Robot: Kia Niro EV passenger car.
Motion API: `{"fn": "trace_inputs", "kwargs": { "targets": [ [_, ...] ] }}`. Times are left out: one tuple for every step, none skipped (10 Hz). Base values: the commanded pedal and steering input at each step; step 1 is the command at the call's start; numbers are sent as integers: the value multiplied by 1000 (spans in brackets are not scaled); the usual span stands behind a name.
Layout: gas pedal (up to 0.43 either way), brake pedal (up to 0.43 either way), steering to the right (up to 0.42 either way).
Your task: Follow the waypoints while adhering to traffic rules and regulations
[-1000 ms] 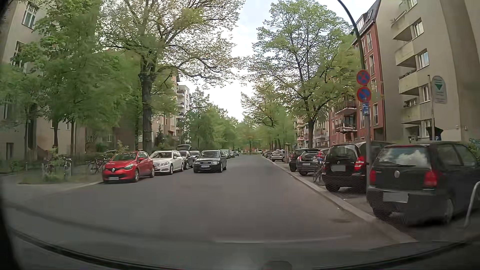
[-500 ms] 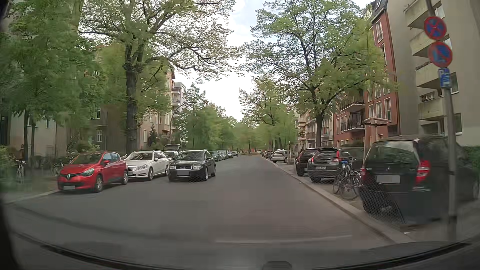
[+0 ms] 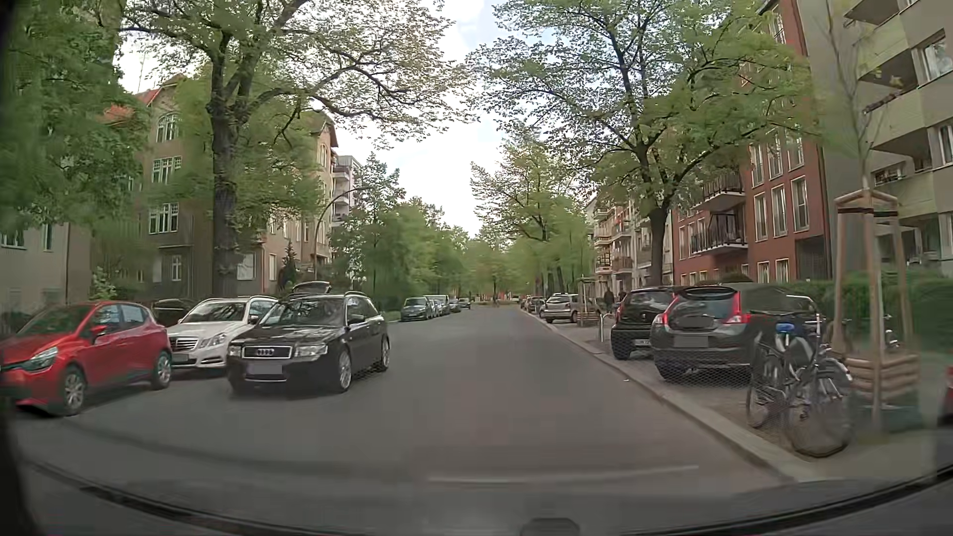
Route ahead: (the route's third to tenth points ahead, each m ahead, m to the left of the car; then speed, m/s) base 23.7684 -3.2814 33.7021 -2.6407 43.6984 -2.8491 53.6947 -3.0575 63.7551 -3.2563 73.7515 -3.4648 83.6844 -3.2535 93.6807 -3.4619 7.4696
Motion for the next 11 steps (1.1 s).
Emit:
{"fn": "trace_inputs", "kwargs": {
  "targets": [
    [331,18,-5],
    [331,18,-9],
    [331,18,-10],
    [331,18,-8],
    [331,18,-5],
    [331,18,-5],
    [331,18,-5],
    [331,18,-5],
    [331,18,-5],
    [331,18,-6],
    [331,18,-8]
  ]
}}
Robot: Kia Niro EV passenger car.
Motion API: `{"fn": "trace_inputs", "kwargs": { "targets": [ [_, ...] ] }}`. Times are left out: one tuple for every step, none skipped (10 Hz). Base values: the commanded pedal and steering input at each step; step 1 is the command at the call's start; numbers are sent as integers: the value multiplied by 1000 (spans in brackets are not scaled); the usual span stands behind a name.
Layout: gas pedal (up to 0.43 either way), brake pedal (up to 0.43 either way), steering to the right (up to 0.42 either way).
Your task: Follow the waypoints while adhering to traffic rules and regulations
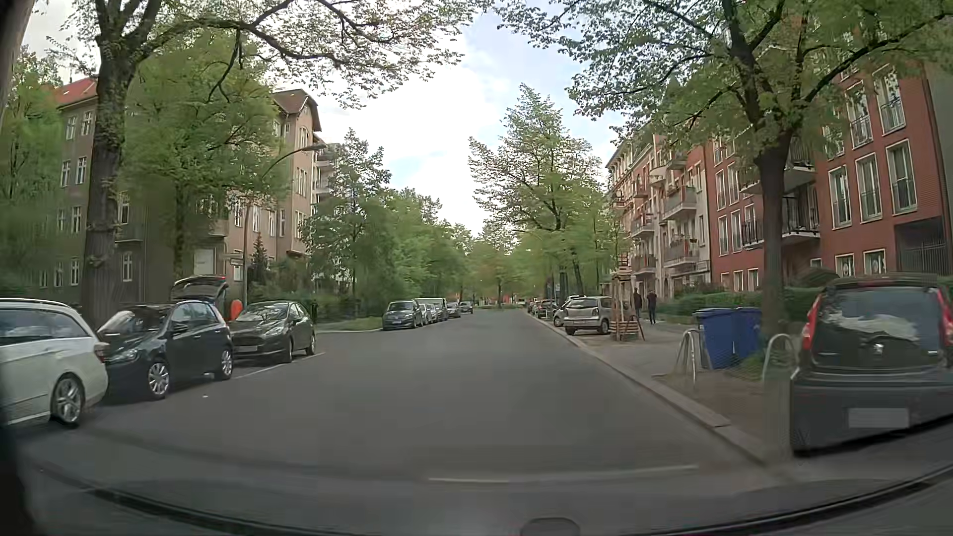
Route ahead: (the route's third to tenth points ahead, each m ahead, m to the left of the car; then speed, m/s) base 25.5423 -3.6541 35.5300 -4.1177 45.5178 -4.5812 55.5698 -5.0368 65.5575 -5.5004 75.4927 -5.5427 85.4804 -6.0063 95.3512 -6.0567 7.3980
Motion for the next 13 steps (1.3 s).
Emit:
{"fn": "trace_inputs", "kwargs": {
  "targets": [
    [331,18,-8],
    [331,18,-7],
    [331,18,-5],
    [331,18,-2],
    [331,18,-2],
    [331,18,-2],
    [331,18,-2],
    [331,18,-2],
    [331,18,-3],
    [331,18,-2],
    [331,18,-2],
    [331,18,-3],
    [339,18,-2]
  ]
}}
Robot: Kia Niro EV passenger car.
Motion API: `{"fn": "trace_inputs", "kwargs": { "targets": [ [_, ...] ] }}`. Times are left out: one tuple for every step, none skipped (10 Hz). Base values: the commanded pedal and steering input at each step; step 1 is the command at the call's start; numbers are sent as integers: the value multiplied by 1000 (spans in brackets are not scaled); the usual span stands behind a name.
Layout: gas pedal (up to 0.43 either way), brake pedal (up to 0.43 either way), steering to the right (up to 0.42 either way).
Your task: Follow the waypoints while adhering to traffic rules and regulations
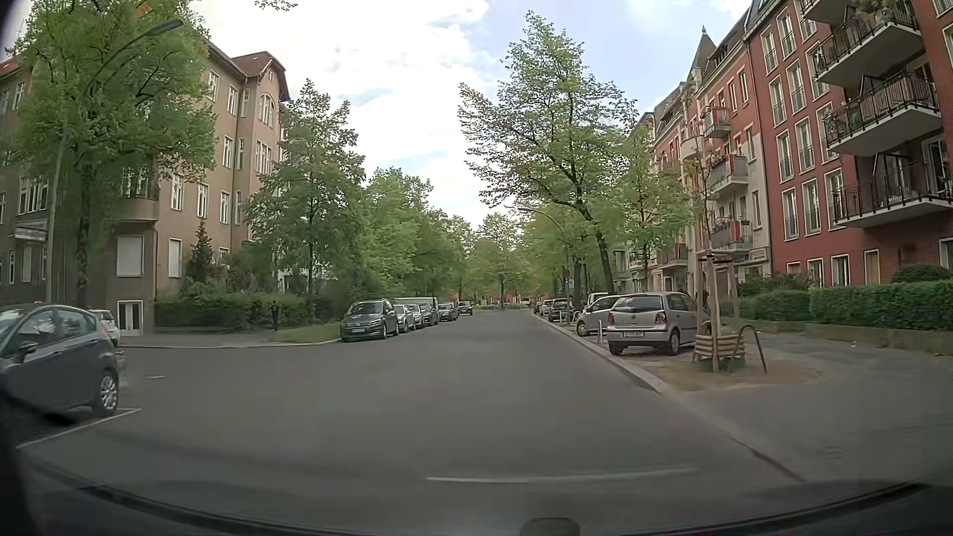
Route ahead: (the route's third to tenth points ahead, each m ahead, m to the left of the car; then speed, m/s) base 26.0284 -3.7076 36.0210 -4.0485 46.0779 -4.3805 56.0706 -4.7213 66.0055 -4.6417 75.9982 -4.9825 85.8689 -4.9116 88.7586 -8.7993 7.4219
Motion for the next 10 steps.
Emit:
{"fn": "trace_inputs", "kwargs": {
  "targets": [
    [339,18,-2],
    [350,18,-2],
    [350,18,-1],
    [350,18,-1],
    [350,18,0],
    [350,18,2],
    [350,18,4],
    [350,18,4],
    [350,18,3],
    [350,18,2]
  ]
}}
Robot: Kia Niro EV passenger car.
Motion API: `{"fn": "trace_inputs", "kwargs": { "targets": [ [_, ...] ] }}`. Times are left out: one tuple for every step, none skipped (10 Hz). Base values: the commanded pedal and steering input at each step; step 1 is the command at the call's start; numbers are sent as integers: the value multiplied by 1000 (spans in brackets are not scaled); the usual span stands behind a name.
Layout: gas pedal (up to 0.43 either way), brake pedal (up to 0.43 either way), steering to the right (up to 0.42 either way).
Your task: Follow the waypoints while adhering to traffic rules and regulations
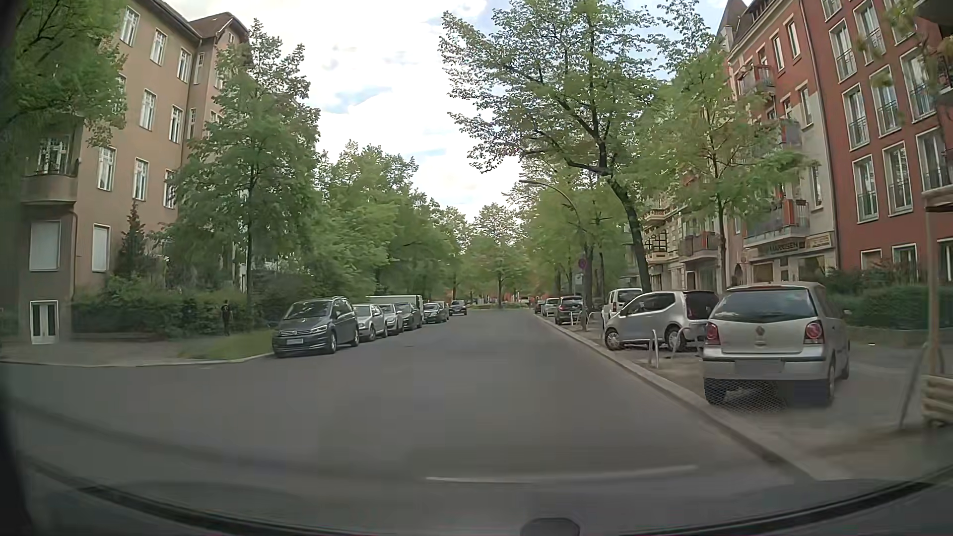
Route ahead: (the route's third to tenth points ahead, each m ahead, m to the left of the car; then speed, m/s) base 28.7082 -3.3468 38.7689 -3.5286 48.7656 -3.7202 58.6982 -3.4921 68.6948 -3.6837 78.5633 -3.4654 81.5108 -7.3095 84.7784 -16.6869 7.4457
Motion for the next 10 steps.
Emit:
{"fn": "trace_inputs", "kwargs": {
  "targets": [
    [350,18,3],
    [350,18,3],
    [350,18,3],
    [350,18,3],
    [358,18,3],
    [358,18,4],
    [358,18,3],
    [358,18,3],
    [358,18,3],
    [358,18,3]
  ]
}}
